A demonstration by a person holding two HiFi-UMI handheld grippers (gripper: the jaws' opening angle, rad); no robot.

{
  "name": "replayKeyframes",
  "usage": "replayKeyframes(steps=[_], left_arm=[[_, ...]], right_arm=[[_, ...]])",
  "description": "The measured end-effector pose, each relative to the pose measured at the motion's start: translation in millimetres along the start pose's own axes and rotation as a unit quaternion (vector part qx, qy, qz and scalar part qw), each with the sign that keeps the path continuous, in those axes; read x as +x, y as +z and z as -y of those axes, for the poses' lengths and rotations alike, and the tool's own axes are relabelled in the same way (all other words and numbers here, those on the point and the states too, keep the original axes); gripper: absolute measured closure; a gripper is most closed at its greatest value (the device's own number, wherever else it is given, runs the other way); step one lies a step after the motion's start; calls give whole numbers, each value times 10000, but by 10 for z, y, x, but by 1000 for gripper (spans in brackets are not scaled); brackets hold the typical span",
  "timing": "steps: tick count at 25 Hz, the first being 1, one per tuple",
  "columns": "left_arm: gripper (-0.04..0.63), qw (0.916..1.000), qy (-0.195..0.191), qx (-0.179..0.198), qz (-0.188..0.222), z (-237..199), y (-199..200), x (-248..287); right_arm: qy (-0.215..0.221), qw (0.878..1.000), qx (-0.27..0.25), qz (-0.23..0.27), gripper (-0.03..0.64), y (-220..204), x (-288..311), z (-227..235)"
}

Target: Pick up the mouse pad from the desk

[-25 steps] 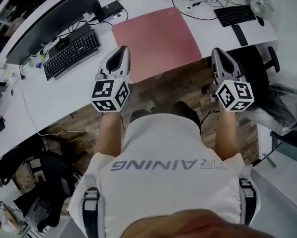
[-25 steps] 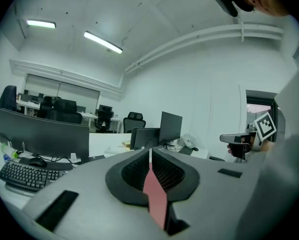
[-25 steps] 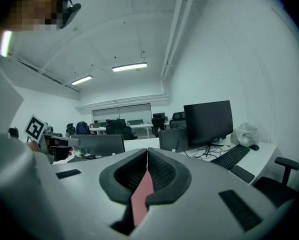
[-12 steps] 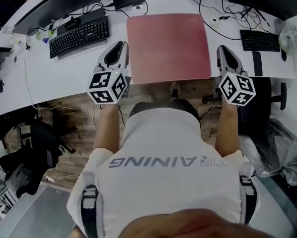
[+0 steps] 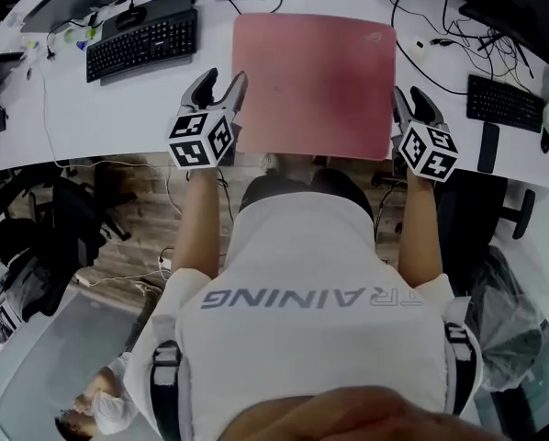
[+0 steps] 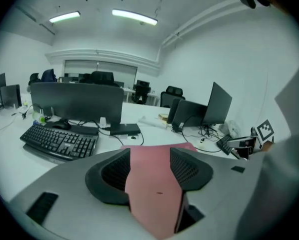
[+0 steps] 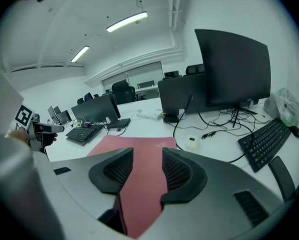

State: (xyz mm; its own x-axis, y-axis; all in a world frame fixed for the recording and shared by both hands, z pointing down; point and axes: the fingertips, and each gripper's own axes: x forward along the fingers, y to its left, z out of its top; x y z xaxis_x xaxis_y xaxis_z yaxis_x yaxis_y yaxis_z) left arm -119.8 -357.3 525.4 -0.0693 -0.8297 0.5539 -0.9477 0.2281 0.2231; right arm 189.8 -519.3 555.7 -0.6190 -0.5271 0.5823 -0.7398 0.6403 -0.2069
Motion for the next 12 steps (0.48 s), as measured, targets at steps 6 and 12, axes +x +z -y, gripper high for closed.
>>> replayKeyframes(steps=[6, 12], left_arm=[[287, 9948, 263, 47, -978, -239, -644, 468], [259, 9831, 325, 169, -1795, -441, -1364, 825]], right_arm=[[-169, 9968, 150, -766, 348, -576, 442, 242], [-362, 9889, 79, -1436, 328, -1118, 819, 373]])
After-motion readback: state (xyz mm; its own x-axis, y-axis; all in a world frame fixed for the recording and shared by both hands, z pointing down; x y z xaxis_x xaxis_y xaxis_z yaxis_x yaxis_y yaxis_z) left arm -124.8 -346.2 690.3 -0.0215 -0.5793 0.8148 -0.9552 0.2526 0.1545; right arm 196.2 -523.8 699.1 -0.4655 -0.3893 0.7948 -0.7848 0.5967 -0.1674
